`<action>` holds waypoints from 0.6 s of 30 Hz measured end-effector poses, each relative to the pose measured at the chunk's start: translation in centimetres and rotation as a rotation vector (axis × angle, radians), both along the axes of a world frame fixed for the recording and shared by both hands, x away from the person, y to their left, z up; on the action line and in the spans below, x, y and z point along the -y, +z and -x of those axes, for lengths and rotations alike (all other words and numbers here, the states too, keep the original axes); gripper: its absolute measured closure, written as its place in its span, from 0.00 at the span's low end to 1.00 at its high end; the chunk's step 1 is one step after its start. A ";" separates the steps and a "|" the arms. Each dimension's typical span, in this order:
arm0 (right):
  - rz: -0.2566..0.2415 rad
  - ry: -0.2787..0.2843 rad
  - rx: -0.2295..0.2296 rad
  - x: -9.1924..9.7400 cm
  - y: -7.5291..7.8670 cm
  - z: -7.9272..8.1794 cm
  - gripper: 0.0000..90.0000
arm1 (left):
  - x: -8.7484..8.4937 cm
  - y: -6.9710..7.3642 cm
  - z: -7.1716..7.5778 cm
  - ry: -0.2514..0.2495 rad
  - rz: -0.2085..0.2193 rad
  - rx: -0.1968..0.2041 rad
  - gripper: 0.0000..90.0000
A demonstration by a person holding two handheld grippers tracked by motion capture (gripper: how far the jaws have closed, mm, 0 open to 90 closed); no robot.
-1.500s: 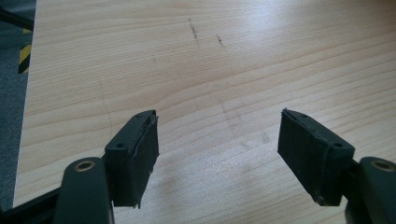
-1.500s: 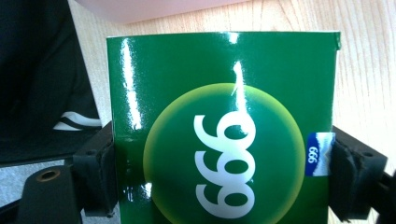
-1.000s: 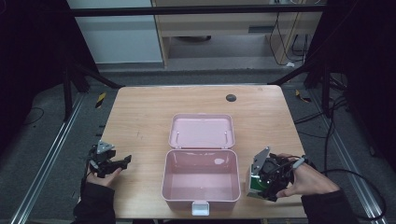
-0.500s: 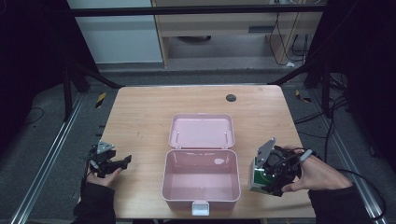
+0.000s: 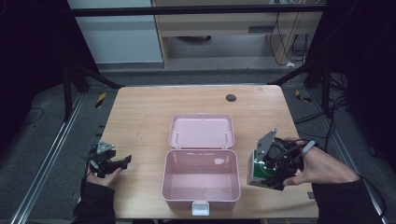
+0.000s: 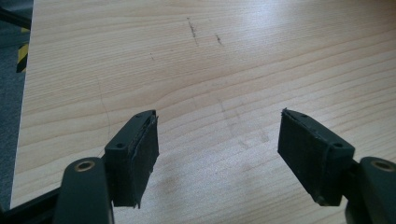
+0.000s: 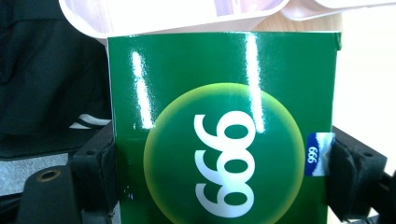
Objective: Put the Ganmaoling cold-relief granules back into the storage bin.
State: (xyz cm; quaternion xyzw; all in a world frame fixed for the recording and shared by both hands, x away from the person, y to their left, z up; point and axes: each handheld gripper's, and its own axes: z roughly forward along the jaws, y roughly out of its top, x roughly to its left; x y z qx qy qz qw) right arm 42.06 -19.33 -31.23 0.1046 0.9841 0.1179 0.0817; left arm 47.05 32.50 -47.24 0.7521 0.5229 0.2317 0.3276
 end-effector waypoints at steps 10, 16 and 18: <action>-0.006 0.016 0.015 -0.9 1.8 -0.3 0.18 | 0.0 0.0 0.0 0.000 0.000 -0.001 0.31; -0.023 0.030 0.034 -1.7 2.5 -0.3 0.18 | 0.0 0.0 0.0 0.000 0.001 0.000 0.31; -0.038 0.031 0.043 -2.0 2.8 -0.3 0.18 | -0.1 0.0 0.0 0.001 0.001 0.000 0.31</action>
